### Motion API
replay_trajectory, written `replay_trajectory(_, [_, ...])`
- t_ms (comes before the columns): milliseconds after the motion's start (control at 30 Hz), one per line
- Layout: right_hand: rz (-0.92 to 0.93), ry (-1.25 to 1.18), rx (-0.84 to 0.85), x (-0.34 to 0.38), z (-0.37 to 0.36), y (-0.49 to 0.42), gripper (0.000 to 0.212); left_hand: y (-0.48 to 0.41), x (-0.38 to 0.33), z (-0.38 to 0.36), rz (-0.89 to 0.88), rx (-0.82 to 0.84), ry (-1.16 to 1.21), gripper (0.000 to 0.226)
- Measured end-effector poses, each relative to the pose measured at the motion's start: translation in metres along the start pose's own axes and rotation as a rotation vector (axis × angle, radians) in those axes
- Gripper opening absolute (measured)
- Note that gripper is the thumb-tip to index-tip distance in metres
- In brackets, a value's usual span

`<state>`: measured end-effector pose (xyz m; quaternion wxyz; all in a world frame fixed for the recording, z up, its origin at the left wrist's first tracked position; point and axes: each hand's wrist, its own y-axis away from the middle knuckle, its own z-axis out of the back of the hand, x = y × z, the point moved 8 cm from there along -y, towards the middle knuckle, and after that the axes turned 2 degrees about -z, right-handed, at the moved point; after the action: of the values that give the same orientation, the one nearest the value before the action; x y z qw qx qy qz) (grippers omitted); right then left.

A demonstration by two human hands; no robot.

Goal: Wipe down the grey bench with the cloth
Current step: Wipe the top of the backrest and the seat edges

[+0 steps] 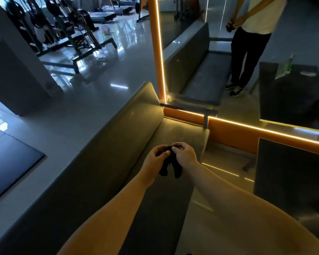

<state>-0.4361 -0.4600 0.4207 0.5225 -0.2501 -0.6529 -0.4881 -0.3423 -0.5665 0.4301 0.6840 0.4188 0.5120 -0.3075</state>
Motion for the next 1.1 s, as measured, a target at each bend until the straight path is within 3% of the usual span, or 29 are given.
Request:
replay_trajectory(200, [0.033, -0.005, -0.032, 0.017, -0.022, -0.036, 0.016, -0.045, -0.003, 0.015, -0.063, 0.081, -0.155, 0.051])
replay_trajectory(433, [0.021, -0.058, 0.075, 0.028, -0.074, -0.070, 0.018, -0.093, 0.003, 0.071, -0.046, -0.103, -0.296, 0.034])
replay_trajectory(600, [0.020, -0.049, 0.179, 0.033, -0.106, -0.122, 0.019, -0.138, 0.003, 0.095, 0.069, -0.165, -0.181, 0.028])
replay_trajectory(867, [-0.196, -0.012, 0.239, 0.025, -0.144, -0.278, 0.046, -0.275, 0.008, 0.114, 0.150, -0.345, -0.036, 0.024])
replay_trajectory(1100, [-0.228, 0.029, 0.246, 0.048, -0.158, -0.437, 0.032, -0.435, 0.001, 0.110, 0.190, -0.316, 0.006, 0.028])
